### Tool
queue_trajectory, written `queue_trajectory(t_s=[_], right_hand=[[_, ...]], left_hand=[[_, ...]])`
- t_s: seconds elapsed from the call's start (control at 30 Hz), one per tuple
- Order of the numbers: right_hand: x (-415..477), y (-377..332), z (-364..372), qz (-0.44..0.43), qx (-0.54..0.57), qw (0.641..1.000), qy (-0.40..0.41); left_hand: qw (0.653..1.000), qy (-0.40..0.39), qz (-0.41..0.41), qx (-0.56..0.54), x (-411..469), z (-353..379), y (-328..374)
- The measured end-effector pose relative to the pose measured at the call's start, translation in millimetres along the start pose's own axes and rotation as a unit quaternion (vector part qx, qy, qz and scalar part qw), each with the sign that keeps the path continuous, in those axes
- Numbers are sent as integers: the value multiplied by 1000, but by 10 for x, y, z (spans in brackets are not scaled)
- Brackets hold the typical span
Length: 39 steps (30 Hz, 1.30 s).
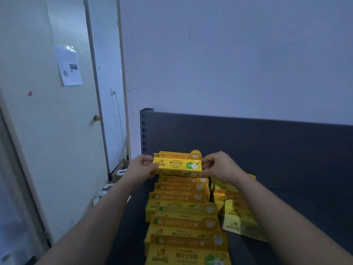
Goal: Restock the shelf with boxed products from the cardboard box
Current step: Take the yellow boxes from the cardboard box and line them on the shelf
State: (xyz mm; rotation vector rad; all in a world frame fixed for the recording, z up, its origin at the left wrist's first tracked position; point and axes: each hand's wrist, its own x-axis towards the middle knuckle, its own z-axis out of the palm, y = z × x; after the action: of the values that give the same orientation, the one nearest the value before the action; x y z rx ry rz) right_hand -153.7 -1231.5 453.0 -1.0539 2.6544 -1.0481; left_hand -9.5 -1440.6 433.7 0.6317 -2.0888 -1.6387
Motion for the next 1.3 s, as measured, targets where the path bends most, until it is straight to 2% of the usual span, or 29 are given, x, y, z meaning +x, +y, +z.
queue_trajectory(t_s=[0.1, 0.27, 0.47, 0.63, 0.8, 1.1, 1.3], right_hand=[[-25, -2, 43, 2, -22, 1000, -12], [-28, -28, 11, 32, 14, 999, -25], [-88, -40, 20, 38, 29, 999, -15], [-171, -73, -1, 40, 30, 999, 12], [-326, -92, -21, 40, 10, 998, 52], [-467, -111, 85, 45, -38, 997, 43], [-578, -66, 31, 68, -35, 995, 62]], left_hand=[[1000, -9, -12, 12, 18, -12, -87], [1000, 3, -15, 3, 48, 9, -54], [998, -18, -36, 54, 28, 7, -101], [995, -19, -22, 97, 26, -4, -180], [997, 22, -6, 78, 40, 1, -221], [998, -13, -11, 56, -11, 154, -245], [997, 7, 7, 75, -127, 127, -137]])
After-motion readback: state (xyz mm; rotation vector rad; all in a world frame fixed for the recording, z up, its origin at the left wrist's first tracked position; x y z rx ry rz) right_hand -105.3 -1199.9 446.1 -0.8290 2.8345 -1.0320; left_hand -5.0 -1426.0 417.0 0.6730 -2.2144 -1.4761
